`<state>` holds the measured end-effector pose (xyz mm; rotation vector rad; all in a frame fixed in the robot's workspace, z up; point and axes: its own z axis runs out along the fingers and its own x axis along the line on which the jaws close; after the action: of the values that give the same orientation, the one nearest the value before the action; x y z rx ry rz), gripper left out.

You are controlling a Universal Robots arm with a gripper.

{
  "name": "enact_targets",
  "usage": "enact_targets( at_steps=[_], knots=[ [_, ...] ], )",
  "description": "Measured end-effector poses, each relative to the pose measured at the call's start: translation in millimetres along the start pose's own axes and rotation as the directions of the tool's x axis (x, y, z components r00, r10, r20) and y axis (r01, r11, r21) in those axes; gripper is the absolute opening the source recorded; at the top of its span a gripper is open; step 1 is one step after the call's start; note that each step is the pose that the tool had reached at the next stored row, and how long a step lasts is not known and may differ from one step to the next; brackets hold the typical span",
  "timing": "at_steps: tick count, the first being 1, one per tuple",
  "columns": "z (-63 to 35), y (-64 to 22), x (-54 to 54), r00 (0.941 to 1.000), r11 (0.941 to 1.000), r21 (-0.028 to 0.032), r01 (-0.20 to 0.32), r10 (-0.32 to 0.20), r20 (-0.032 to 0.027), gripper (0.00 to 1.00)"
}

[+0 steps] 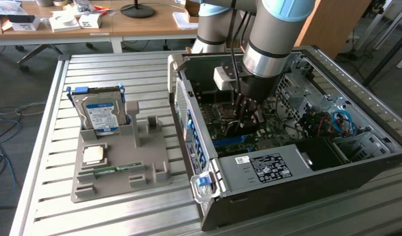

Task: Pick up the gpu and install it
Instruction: 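Insert the gpu into the slot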

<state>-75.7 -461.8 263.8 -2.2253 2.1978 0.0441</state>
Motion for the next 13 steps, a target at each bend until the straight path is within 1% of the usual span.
enact_targets(
  at_steps=[13],
  knots=[
    [2.9,0.0,0.1,1.0,1.0,0.0001,0.0,0.0,-0.0001,0.26]
  ],
)
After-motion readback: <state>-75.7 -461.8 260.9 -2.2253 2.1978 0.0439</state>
